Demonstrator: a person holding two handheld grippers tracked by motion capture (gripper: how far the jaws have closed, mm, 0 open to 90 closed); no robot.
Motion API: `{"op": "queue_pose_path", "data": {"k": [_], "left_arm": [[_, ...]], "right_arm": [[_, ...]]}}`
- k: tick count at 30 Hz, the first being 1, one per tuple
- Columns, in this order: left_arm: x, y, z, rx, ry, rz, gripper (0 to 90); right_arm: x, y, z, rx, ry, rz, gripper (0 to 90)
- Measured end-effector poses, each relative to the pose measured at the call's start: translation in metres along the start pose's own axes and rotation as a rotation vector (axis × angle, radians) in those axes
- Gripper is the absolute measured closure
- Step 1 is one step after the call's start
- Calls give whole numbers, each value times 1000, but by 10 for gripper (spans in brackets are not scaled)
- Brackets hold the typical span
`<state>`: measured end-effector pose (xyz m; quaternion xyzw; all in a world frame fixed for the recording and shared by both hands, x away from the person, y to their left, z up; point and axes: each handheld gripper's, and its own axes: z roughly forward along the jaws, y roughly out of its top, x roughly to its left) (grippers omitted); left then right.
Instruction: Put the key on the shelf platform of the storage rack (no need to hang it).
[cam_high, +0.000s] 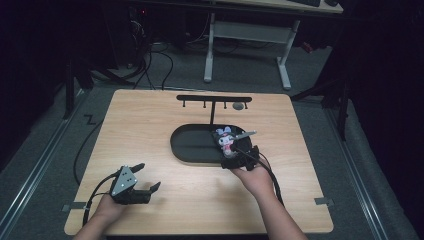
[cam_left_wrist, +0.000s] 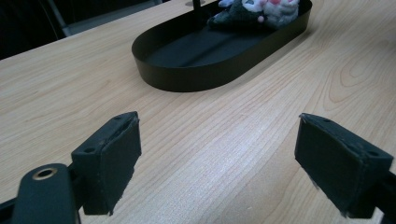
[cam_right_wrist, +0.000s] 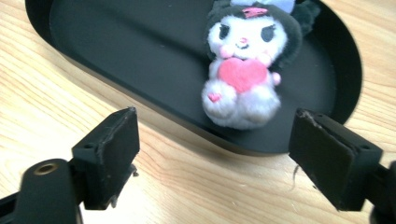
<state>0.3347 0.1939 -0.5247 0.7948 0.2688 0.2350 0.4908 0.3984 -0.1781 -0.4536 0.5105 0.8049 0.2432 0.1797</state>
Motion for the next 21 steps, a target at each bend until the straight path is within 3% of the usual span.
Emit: {"op": "queue_pose_path", "data": {"k": [10,21], "left_arm": [[0,0,0,4,1,1,154],[-1,0,0,8,4,3,154]], "right_arm": [[-3,-44,-12,-144,-11,-10,150],[2,-89,-14,-217,-3,-4,152]]}}
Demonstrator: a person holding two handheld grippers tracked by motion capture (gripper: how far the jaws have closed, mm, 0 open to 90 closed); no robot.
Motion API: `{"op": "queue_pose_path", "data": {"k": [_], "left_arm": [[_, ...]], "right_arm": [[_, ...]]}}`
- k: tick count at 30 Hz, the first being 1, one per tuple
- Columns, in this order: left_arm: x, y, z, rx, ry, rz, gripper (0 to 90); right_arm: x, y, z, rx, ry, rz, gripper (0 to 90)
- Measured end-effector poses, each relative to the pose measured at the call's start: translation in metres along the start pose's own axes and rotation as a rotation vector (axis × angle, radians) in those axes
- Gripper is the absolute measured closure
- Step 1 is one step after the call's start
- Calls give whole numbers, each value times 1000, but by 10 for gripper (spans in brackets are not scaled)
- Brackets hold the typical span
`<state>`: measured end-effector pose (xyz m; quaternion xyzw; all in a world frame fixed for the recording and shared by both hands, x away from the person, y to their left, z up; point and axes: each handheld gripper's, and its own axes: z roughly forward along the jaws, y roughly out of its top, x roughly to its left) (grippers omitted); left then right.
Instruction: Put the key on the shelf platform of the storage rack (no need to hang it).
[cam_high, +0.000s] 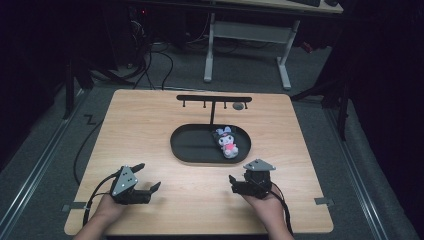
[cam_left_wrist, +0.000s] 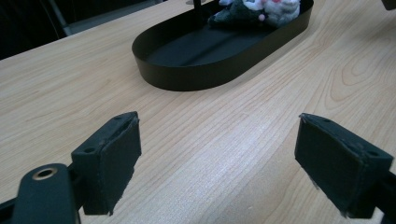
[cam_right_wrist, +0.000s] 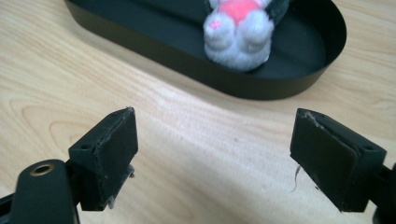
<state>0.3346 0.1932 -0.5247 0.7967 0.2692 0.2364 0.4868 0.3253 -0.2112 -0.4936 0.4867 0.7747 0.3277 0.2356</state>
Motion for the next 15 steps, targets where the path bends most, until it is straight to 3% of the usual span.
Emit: {"op": "queue_pose_path", "data": {"k": [6,11,14,15], "left_arm": [[0,0,0,1,-1,1,154],[0,1,1,3,-7,5,154],[0,1,1,3,-9,3,154],[0,1,2,4,-6,1,154]], "right_arm": [[4,-18,-5,-38,1,19,155],[11,-39,-12,-108,-24,2,155],[12,-40,-13,-122,-29,-10,155],[12,-40,-13,-135,-25,13,154]]}}
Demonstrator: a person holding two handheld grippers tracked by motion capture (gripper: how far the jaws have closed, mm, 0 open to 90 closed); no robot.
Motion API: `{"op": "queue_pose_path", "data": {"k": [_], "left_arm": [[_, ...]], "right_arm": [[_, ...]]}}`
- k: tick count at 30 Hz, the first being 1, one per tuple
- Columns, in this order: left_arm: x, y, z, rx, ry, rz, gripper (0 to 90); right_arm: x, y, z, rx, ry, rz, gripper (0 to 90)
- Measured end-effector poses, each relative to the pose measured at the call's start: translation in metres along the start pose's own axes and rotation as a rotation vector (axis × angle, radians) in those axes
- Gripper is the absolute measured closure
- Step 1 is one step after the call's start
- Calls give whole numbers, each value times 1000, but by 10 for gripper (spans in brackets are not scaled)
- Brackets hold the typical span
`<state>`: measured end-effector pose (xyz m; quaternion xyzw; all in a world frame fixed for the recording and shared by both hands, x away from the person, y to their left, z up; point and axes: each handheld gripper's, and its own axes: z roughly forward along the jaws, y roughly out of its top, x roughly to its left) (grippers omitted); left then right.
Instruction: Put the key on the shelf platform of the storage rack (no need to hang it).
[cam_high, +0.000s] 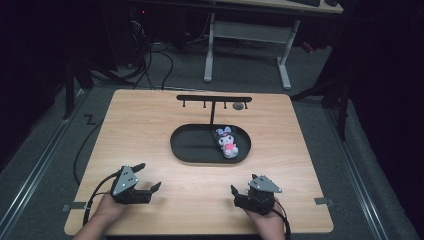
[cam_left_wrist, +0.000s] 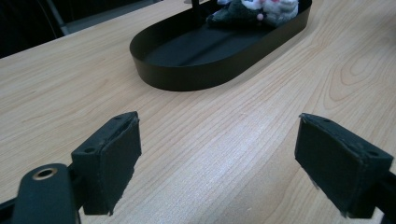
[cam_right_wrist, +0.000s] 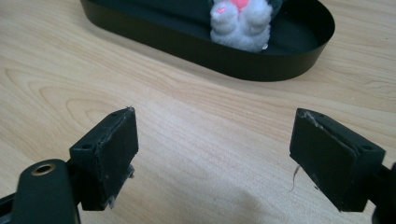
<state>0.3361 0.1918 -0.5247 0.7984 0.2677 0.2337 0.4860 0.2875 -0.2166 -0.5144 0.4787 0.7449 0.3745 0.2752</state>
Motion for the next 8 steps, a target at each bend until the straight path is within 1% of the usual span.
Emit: {"op": "queue_pose_path", "data": {"k": [8], "left_arm": [[0,0,0,3,2,2,154]], "right_arm": [[-1,-1,2,5,1,-5,155]]}}
